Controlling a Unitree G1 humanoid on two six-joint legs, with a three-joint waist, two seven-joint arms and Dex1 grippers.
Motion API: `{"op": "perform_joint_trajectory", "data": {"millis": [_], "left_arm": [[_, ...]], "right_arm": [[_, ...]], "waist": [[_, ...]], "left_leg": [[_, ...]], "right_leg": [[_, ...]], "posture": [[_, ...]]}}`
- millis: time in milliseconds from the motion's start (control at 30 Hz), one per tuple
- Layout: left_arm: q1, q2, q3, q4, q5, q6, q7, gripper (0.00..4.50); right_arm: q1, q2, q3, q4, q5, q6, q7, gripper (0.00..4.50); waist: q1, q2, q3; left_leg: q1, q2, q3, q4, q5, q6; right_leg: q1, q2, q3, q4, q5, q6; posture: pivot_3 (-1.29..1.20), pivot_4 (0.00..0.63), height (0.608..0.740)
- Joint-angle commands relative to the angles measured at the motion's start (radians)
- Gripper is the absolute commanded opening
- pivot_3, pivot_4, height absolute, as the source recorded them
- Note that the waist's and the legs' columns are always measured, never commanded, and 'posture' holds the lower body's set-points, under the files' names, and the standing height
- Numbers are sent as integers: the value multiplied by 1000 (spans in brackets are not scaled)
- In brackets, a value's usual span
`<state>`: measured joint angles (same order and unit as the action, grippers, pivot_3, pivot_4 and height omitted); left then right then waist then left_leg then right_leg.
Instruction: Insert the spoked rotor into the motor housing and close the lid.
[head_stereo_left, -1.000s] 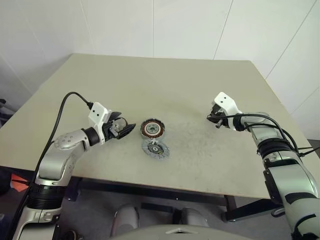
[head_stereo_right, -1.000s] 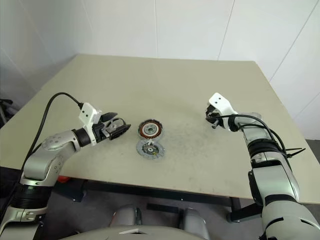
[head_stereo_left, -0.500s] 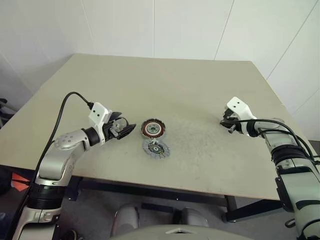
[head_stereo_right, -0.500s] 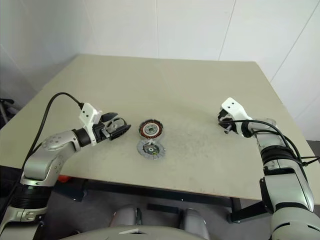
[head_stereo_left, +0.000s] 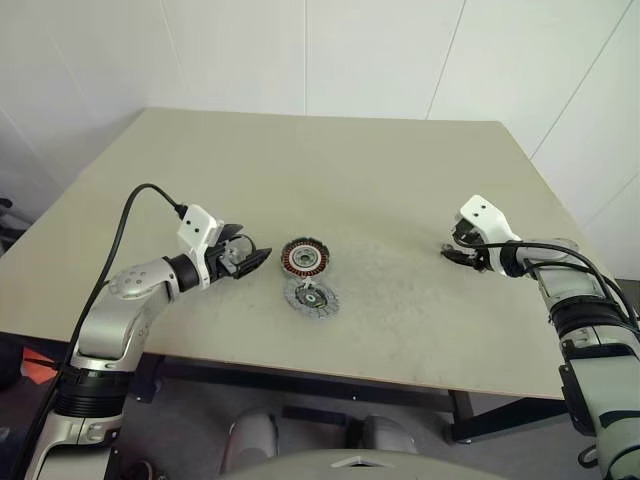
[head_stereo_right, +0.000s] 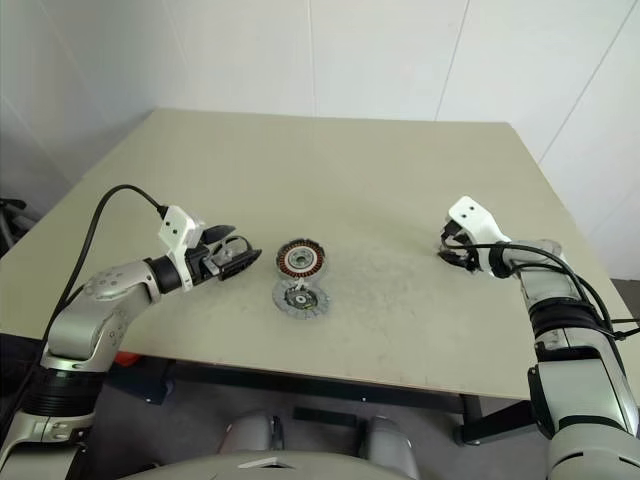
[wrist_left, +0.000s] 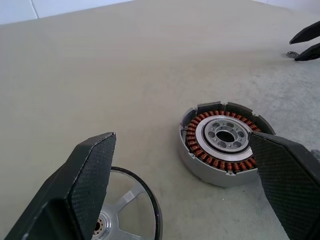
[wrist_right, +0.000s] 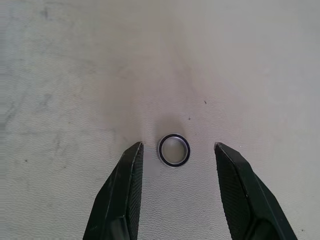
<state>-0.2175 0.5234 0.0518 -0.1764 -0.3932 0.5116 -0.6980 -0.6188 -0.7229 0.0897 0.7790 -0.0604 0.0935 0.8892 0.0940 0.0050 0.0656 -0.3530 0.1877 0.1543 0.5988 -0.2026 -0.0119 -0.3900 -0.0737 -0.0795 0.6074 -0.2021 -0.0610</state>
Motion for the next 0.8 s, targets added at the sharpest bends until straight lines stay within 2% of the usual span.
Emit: {"op": "perform_joint_trajectory", "data": {"millis": [33, 167, 433, 600, 800], "left_arm": [[-14, 11, 13, -13, 0, -19, -8, 4500], [-20, 9, 10, -8, 1, -20, -8, 4500], [-48, 9, 3, 13, 4, -19, -17, 4500], [-48, 9, 5, 17, 8, -24, -20, 4500], [-43, 7, 7, 13, 9, -26, -16, 4500]], "right_arm": [[-7, 6, -23, -145, 68, -16, 88, 2555], [-25, 49, 6, -363, 151, 28, 219, 2555], [-114, 116, 213, -563, 91, -40, 410, 2555], [-211, 143, 318, -471, 8, -192, 478, 2555], [-314, 231, 415, -300, -79, -352, 506, 2555]], "waist": [[-1, 0, 0], [-2, 1, 0], [5, 1, 0], [0, 1, 0], [-9, 1, 0]], "left_leg": [[0, 0, 0, 0, 0, 0], [0, 1, 0, 0, 0, 0], [0, 1, 0, 0, 0, 0], [-2, 1, 0, 0, 0, 0], [-1, 1, -1, 0, 0, 0]], "right_leg": [[0, 0, 0, 0, 0, 0], [-1, 0, 0, 1, 0, 0], [0, 0, 0, 0, 0, 0], [-1, 0, 0, 0, 2, -4], [-1, 0, 0, 0, 3, -5]], "posture": [[0, 0, 740], [0, 0, 740], [0, 0, 740], [0, 0, 740], [0, 0, 740]]}}
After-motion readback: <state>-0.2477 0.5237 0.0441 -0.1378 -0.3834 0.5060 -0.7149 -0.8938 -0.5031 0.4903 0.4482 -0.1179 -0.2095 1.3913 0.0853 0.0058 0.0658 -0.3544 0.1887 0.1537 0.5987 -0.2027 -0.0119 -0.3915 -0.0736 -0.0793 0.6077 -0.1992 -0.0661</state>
